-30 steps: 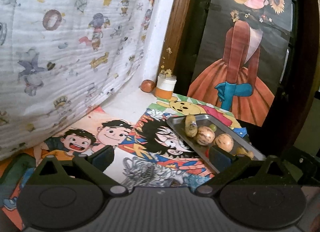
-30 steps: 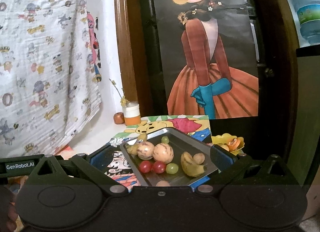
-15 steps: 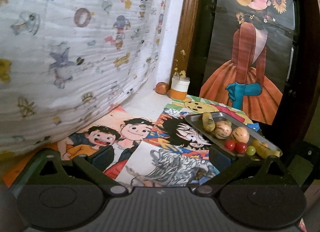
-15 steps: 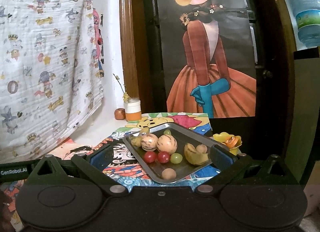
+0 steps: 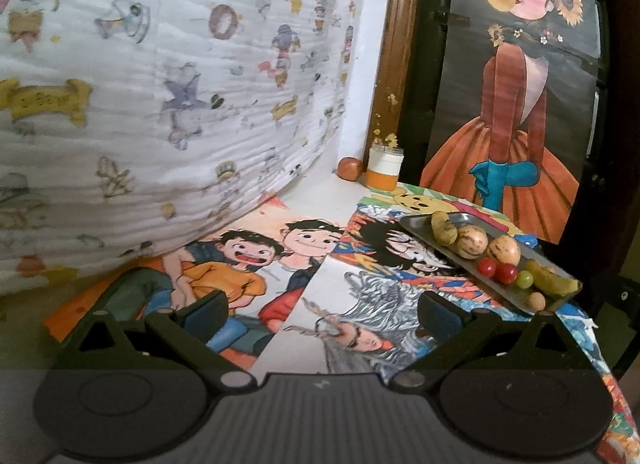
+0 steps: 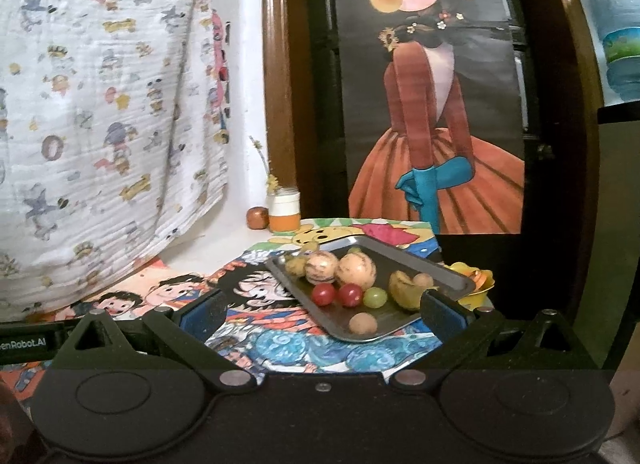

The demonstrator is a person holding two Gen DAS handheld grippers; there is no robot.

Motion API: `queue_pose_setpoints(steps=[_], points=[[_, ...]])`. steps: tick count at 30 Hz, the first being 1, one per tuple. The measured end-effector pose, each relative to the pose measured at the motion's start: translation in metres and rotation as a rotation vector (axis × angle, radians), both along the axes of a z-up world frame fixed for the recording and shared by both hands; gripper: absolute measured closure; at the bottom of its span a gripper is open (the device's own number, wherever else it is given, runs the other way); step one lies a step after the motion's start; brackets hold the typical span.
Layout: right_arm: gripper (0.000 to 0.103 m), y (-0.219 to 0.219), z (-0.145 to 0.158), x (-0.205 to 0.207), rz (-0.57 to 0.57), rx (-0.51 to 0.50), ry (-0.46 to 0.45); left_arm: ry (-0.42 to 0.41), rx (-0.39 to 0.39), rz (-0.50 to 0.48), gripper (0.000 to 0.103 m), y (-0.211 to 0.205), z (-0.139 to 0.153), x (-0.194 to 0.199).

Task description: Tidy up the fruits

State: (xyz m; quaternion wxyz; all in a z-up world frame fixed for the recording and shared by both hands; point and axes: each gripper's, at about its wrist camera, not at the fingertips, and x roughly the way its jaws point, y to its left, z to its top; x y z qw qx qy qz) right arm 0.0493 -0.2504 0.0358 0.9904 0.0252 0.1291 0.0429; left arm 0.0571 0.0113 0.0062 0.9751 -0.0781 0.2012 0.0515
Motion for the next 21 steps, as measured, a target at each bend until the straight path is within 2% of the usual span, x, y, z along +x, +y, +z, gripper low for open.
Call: queue_pose_setpoints(steps=[21], points=[[0.0,0.01,-0.01,-0.024,0.061,-0.007,-0.001,-0.019,0.029,0.012,0.0,0.004,-0.009,-0.034]])
